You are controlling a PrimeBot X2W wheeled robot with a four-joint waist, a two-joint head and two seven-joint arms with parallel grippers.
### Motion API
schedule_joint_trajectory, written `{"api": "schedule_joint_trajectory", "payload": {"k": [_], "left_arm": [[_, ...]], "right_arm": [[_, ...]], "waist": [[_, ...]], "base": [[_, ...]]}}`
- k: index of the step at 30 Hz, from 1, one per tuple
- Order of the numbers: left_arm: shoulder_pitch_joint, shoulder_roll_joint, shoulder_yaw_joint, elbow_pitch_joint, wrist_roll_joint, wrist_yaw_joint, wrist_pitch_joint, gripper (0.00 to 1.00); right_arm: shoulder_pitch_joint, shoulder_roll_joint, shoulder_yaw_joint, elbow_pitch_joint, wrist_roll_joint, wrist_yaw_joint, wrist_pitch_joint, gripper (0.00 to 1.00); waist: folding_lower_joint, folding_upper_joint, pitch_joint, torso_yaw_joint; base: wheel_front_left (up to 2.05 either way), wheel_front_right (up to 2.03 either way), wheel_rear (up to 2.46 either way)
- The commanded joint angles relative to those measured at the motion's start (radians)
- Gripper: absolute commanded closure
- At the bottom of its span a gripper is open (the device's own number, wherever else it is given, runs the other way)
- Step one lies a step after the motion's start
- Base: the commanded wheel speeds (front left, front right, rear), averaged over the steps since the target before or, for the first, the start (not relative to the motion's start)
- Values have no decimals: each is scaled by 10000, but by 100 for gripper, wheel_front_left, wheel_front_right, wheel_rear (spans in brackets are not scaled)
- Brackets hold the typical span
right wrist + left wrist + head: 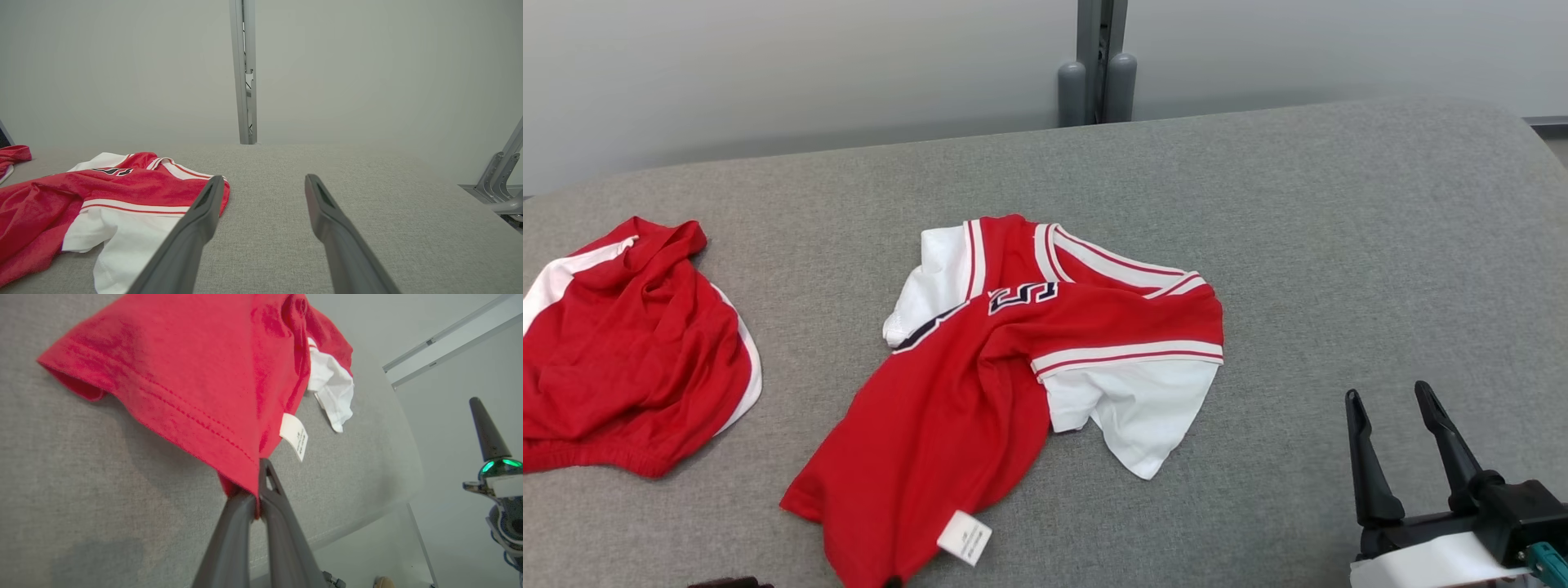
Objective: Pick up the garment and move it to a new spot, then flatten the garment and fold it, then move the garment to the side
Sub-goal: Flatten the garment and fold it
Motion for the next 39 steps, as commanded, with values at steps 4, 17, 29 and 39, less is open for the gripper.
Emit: {"api": "schedule_joint_trajectory", "payload": {"k": [4,17,29,39], "left_arm": [[-402,-211,-444,1413,125,-420,181,100],[-592,-797,-301,3289,803,-547,-1421,0],[1401,-186,1266,566,2114,1554,-2904,0],[435,-1838,2878,576,5544,766,-2977,0]], "right_arm": [[-66,-42,6,20,-82,1,-49,0],[96,-43,54,-68,-453,1,-49,0],[228,-37,-800,-1057,-776,1,-49,0],[380,-37,-790,-1139,-911,1,-49,0]], "waist": [[0,0,85,212],[0,0,-429,177],[0,0,-1235,353],[0,0,-1474,441]], "base": [[0,0,0],[0,0,0],[0,0,0],[0,0,0]]}}
